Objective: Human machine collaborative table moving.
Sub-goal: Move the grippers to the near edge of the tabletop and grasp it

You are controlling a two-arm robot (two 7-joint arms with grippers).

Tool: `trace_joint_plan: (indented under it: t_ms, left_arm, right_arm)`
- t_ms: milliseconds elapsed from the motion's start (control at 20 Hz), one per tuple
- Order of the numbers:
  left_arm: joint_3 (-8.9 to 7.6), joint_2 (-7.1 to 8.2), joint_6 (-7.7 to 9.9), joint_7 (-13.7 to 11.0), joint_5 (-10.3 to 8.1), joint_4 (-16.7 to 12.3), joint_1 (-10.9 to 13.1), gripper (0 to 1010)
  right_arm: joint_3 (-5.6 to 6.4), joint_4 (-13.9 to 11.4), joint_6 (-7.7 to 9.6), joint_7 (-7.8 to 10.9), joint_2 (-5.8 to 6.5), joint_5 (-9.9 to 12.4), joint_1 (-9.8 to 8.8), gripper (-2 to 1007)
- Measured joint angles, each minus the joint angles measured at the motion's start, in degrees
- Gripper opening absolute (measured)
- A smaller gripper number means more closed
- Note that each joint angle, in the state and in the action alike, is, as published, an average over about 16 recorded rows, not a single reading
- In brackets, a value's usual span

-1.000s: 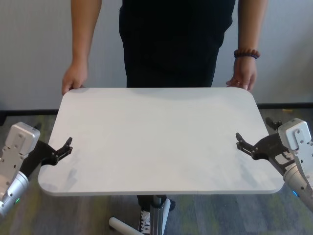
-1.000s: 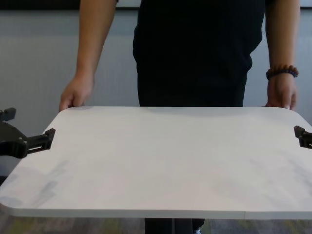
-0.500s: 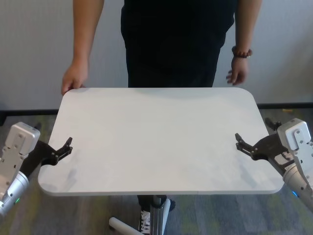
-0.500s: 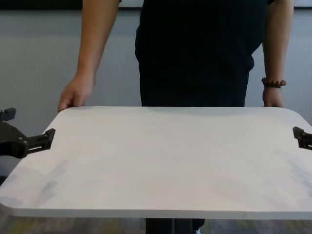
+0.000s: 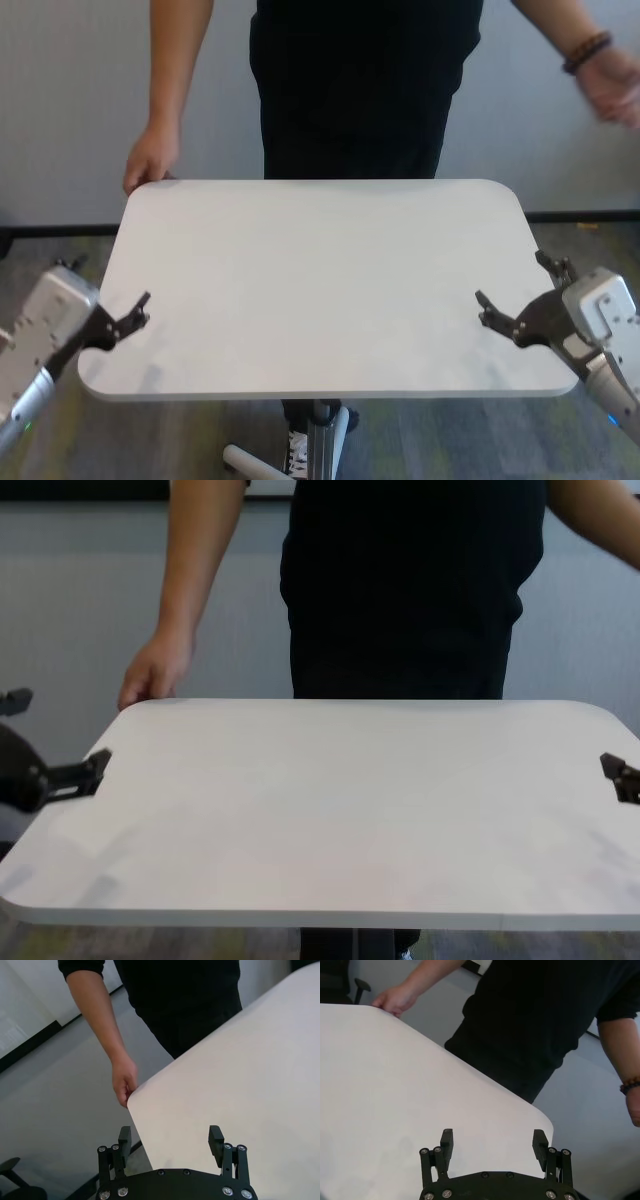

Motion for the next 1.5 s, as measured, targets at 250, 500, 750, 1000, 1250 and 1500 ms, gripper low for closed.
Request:
trace_joint_plan:
  t_ms: [250, 500, 750, 1000, 1250, 1500]
  left_arm:
    - [-0.12, 3.65, 2.12, 1.89, 4.58, -4.77, 4.7, 1000]
    - [0.28, 6.97, 3.86, 3.31, 9.41, -8.39, 9.24, 1000]
    - [1.48, 8.8, 5.21, 4.12, 14.29, -10.61, 12.23, 1000]
    - [3.63, 8.65, 6.24, 4.47, 19.43, -11.18, 12.95, 1000]
    - [6.35, 7.14, 7.88, 5.9, 25.96, -10.62, 12.29, 1000]
    - [8.76, 5.16, 10.18, 8.45, 33.27, -9.14, 11.34, 1000]
  right_arm:
    - [-0.32, -4.16, -0.31, -0.59, 3.03, -4.25, -3.92, 1005]
    - [-1.23, -7.93, -0.09, -1.96, 6.43, -10.69, -7.91, 1005]
    - [-2.57, -10.37, 0.93, -4.13, 9.15, -18.38, -11.27, 1005]
    - [-3.75, -11.41, 3.27, -7.25, 10.2, -25.91, -13.72, 1005]
    - [-4.68, -11.29, 6.51, -9.83, 9.71, -32.03, -15.08, 1005]
    - [-5.65, -10.43, 10.25, -12.15, 8.28, -37.56, -15.49, 1005]
